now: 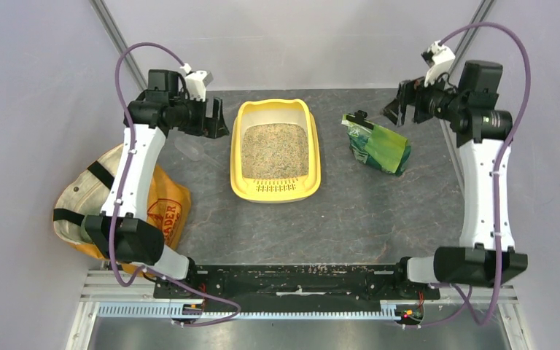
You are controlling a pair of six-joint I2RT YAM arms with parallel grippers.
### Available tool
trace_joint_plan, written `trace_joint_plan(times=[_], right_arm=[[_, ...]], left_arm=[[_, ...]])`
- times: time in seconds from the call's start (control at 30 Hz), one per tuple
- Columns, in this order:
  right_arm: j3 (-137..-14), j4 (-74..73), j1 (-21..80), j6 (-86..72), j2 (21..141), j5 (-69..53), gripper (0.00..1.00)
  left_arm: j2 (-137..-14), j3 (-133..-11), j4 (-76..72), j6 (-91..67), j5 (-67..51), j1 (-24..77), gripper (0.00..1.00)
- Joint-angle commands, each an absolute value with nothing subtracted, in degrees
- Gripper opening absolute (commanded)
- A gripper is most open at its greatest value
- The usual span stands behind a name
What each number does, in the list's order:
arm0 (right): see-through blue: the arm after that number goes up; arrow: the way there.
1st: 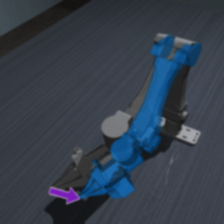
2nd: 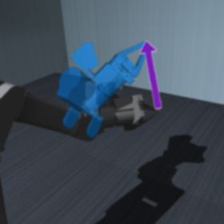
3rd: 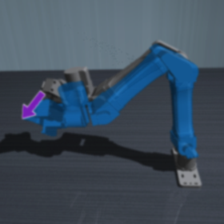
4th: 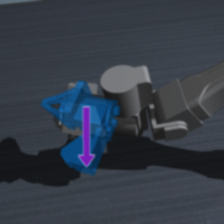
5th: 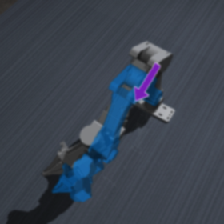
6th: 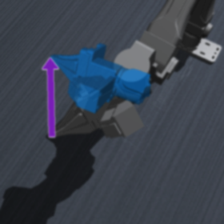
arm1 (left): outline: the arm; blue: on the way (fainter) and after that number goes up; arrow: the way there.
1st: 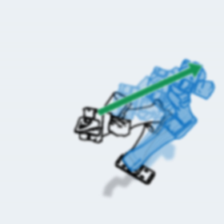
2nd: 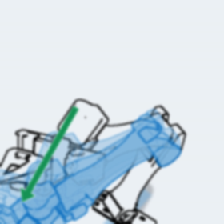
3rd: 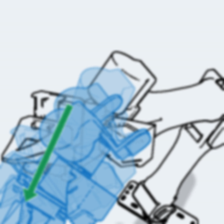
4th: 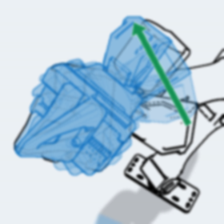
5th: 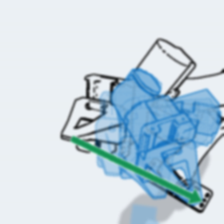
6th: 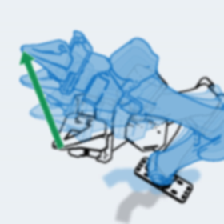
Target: Fill the litter box with clean litter
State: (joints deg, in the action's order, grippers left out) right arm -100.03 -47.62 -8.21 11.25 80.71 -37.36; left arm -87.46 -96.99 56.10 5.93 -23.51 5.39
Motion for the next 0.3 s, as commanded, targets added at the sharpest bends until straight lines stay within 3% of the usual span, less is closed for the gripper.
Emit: trace_joint_plan(times=[0.0, 0.13, 0.27], right_arm=[[-89.35, -47.66, -7.5, 4.83, 71.83, -38.64, 0.97], [-80.78, -46.12, -7.48, 4.07, 65.7, -35.86, 0.97], [-77.82, -45.0, -7.54, 3.47, 63.36, -34.66, 0.97]], left_arm=[[-82.79, -91.73, 59.21, 7.88, -20.57, 3.22, 0.92], [-79.23, -83.98, 56.57, 6.8, -18.96, 3.08, 0.92], [-78.24, -83.68, 56.07, 6.84, -16.88, 3.09, 0.92]])
